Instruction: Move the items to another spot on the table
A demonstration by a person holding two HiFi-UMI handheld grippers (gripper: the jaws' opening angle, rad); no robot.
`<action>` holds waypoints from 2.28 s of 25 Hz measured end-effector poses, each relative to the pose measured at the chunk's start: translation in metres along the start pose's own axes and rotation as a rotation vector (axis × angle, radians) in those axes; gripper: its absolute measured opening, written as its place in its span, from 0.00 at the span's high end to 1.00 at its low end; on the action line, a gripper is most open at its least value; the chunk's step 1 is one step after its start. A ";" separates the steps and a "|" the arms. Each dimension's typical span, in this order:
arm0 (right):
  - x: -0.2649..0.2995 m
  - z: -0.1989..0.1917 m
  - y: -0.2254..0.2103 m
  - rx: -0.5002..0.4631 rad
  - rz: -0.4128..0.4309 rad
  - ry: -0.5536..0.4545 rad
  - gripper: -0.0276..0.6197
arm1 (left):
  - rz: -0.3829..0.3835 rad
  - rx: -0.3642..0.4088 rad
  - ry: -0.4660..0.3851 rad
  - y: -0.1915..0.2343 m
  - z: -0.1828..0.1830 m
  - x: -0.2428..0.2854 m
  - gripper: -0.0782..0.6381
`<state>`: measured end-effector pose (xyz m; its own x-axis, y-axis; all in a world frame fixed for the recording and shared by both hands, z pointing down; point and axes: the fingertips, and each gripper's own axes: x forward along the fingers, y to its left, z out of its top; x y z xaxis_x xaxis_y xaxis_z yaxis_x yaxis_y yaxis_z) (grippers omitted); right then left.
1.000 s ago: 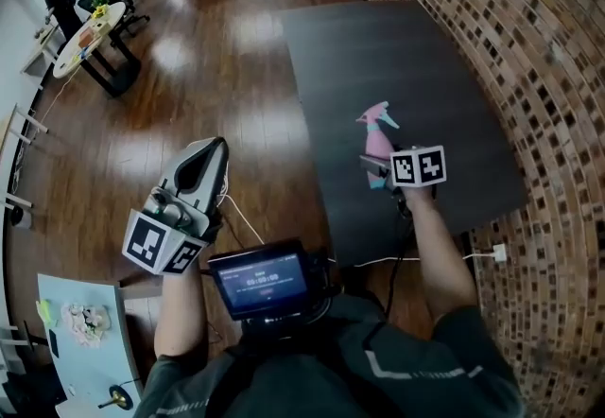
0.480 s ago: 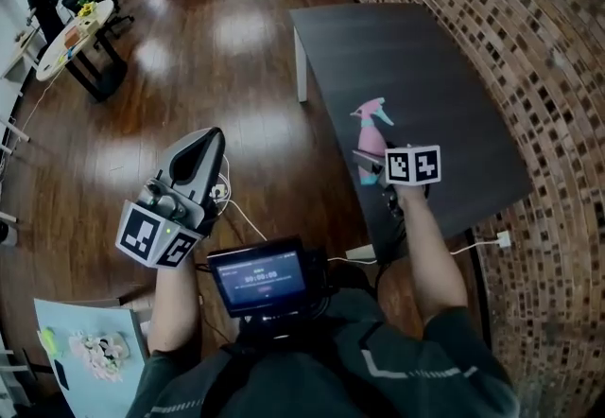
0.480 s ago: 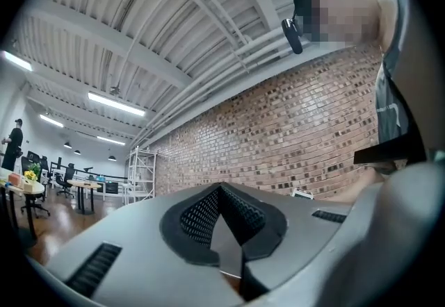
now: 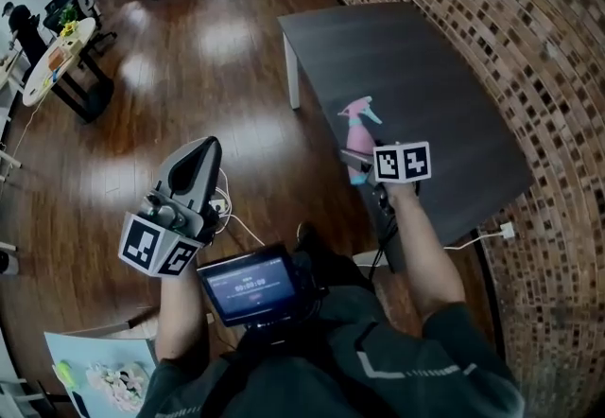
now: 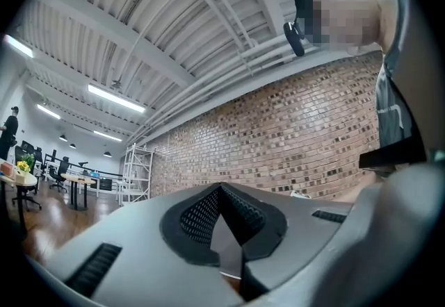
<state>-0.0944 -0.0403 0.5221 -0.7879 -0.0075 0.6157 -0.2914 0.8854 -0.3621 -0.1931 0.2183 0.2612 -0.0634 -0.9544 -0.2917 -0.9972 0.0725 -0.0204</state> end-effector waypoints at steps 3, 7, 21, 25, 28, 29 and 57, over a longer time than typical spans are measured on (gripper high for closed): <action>0.023 0.017 -0.003 0.008 0.002 -0.012 0.31 | -0.012 0.017 0.002 0.025 -0.001 0.015 0.90; 0.055 0.042 -0.020 0.029 -0.007 -0.025 0.31 | -0.055 0.033 0.015 0.052 -0.013 0.048 0.90; 0.158 0.125 -0.125 0.156 -0.053 0.003 0.31 | -0.280 0.026 0.059 0.151 -0.087 0.243 0.90; 0.178 0.138 -0.139 0.183 -0.054 0.022 0.31 | -0.304 -0.015 0.068 0.171 -0.104 0.283 0.90; 0.191 0.144 -0.149 0.203 -0.070 0.041 0.31 | -0.340 -0.033 0.068 0.182 -0.111 0.312 0.90; 0.196 0.147 -0.153 0.212 -0.077 0.043 0.31 | -0.355 -0.040 0.069 0.186 -0.114 0.322 0.90; 0.336 0.215 -0.292 0.457 -0.342 0.123 0.31 | -0.686 -0.179 0.032 0.318 -0.220 0.539 0.90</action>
<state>-0.3906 -0.4013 0.6846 -0.5472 -0.1794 0.8176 -0.7442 0.5512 -0.3772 -0.5530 -0.3365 0.3076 0.5831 -0.7759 -0.2409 -0.8037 -0.5942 -0.0314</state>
